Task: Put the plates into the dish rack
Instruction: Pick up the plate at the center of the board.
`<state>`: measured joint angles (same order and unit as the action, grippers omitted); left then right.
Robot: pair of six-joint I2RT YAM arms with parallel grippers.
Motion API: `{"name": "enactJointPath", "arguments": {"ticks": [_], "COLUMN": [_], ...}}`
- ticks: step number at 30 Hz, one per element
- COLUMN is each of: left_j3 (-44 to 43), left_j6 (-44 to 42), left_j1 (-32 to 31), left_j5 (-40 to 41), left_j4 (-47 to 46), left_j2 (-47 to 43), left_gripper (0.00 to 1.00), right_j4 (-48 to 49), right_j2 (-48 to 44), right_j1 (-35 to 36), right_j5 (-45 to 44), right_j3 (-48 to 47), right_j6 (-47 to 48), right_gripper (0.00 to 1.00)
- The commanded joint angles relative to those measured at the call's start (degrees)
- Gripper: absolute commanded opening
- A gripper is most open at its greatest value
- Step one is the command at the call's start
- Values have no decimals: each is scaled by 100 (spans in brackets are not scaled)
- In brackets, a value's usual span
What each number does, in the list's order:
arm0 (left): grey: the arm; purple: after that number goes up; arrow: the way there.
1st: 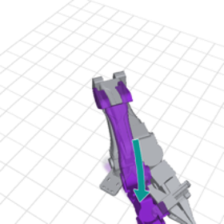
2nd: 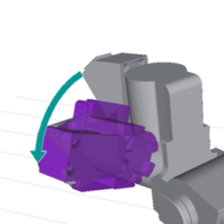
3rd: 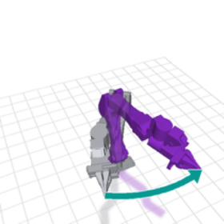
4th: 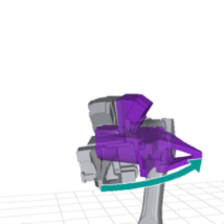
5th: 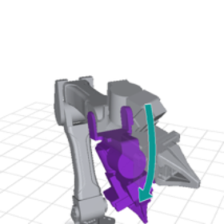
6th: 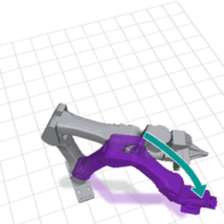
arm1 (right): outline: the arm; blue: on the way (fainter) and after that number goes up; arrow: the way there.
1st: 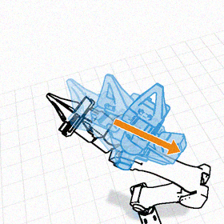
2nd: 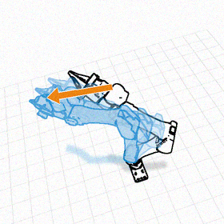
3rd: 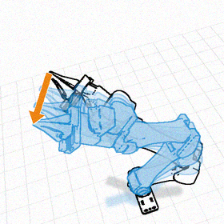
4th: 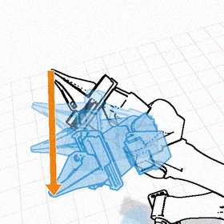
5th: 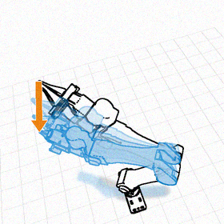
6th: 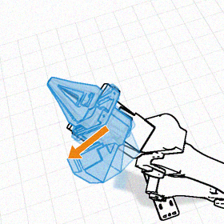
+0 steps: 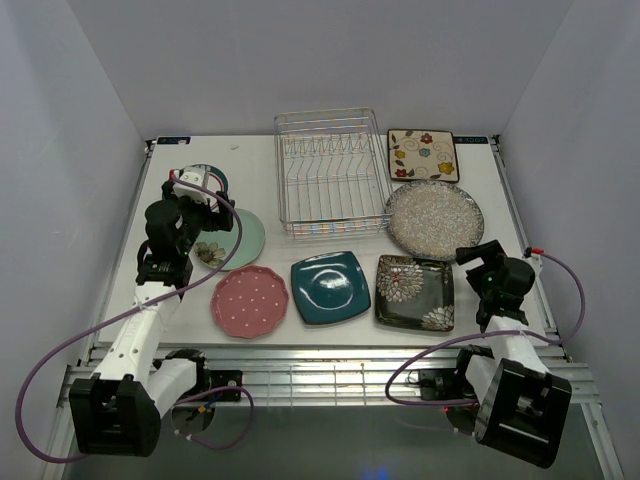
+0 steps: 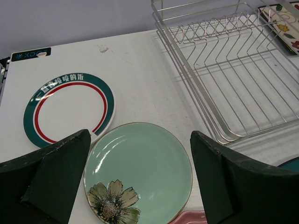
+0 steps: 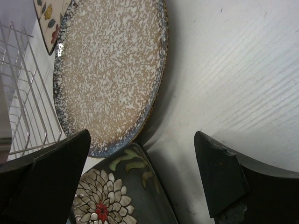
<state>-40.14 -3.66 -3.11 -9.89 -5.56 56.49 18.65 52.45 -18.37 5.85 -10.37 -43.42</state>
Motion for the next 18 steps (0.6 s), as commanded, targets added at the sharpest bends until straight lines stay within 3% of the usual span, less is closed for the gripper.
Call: {"name": "enactJointPath", "arguments": {"ticks": [1, 6, 8, 18], "left_j3": [-117, -126, -126, -134], "left_j6": [-47, -47, -56, -65], "left_j1": [4, 4, 4, 4], "left_j5": [-66, -48, -39, -39], "left_j4": [3, 11, 11, 20], "left_j2": [-42, -24, -33, -7], "left_gripper": [98, 98, 98, 98], "right_j4": [586, 788, 902, 1342], "right_j2": [168, 556, 766, 1426], "right_j1": [-44, -44, -35, -35], "right_j5": [206, 206, 241, 259], "right_j3": [-61, -167, -176, -308], "right_j6": [-97, -211, -281, -466], "right_gripper": [99, 100, 95, 91]}}
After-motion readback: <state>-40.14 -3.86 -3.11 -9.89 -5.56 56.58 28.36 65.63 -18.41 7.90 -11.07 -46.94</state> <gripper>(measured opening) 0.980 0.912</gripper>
